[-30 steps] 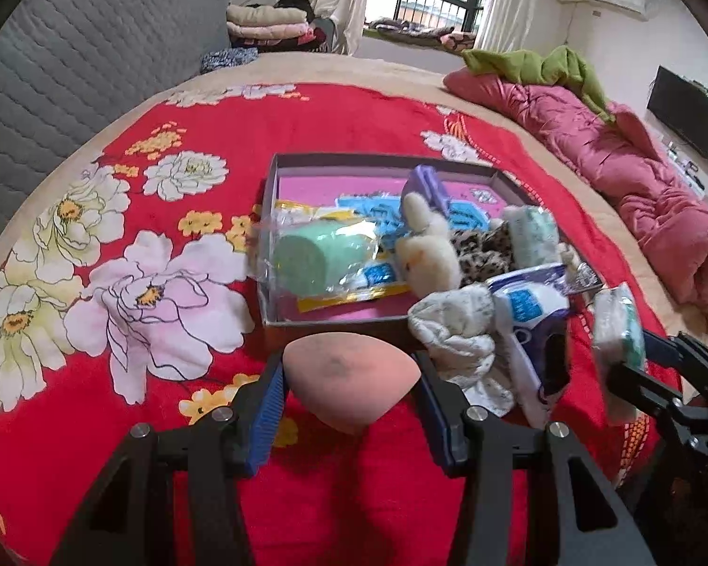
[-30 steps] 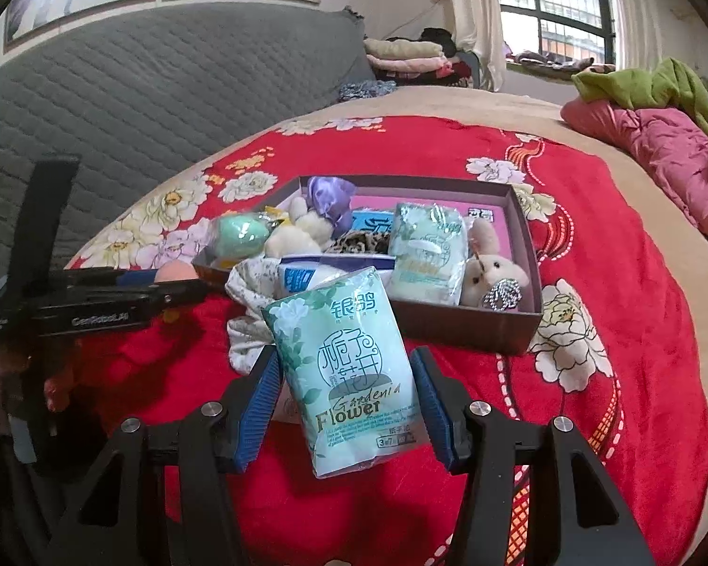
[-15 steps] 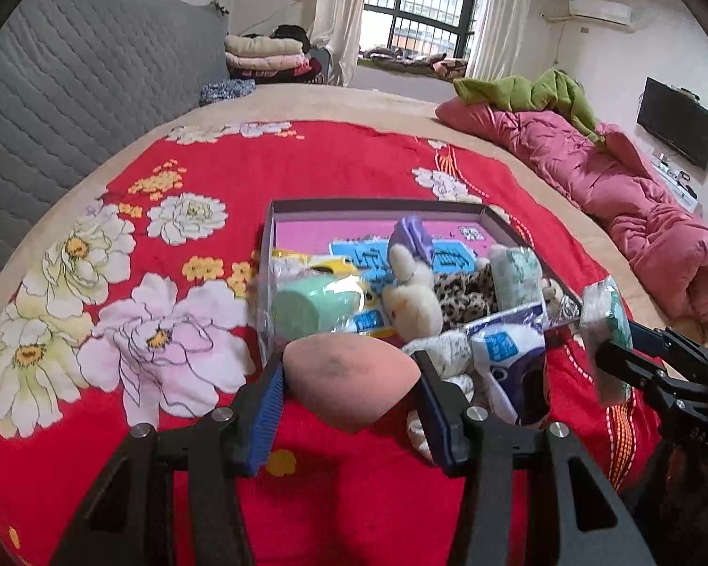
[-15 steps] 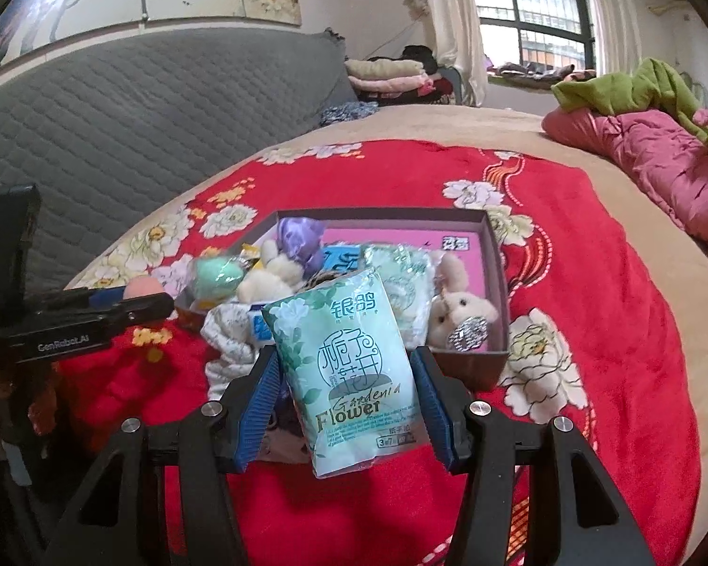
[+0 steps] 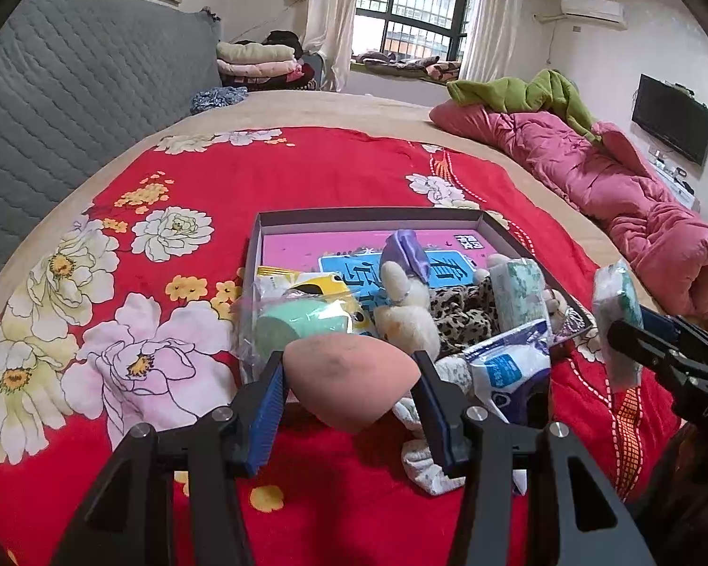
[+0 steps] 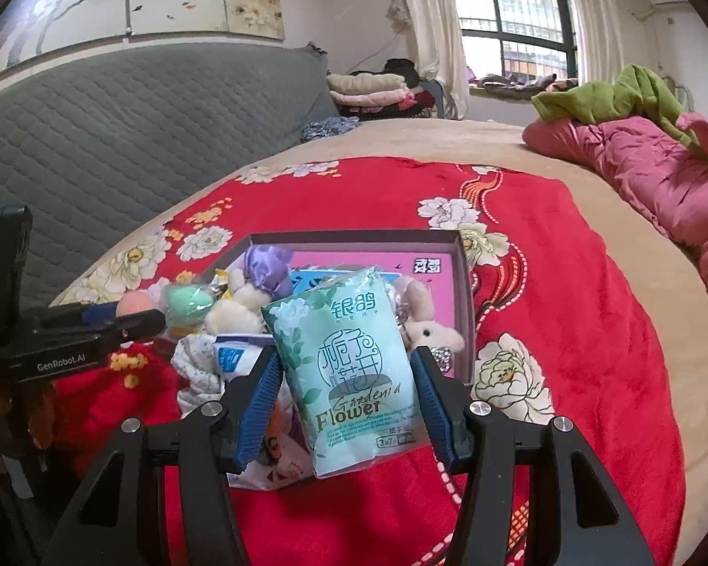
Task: Organize soft objects
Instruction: 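Carry the pink sponge with left tool while right tool carries the tissue pack over the box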
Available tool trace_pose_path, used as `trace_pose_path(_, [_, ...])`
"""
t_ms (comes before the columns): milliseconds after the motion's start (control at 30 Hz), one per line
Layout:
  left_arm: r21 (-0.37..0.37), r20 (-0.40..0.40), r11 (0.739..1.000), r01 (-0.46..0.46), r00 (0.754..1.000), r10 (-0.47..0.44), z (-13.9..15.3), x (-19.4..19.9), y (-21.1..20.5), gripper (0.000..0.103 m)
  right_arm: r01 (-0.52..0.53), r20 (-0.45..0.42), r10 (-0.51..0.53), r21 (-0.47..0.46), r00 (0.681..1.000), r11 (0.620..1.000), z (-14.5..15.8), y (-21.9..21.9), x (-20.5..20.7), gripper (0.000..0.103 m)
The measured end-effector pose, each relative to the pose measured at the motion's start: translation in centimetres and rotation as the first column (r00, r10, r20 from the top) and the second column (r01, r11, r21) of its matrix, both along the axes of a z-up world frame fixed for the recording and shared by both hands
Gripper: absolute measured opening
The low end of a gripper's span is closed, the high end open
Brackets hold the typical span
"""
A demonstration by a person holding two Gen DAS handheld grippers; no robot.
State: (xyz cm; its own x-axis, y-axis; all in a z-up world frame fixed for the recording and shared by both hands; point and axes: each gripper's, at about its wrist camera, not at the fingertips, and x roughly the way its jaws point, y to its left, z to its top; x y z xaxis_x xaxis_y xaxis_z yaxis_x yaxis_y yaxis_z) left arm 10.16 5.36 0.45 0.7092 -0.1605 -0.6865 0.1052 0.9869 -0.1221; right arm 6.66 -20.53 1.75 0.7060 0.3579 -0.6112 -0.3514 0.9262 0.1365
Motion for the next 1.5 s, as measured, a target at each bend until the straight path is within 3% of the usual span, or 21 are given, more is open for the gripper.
trace_pose_path(867, [-0.001,-0.05,1.0,0.001,0.999,-0.001,-2.1,4.2,-0.6,0.052,0.081,0.041,-0.081,0.018,0.996,0.997,0.5,-1.6,4.0,0.058])
trace_pose_path(1500, [0.009,-0.06,1.0,-0.009,0.998,0.009,-2.4,4.9,-0.5,0.052,0.081,0.005,-0.081,-0.009,0.997,0.997,-1.3,-0.6,6.7,0.058])
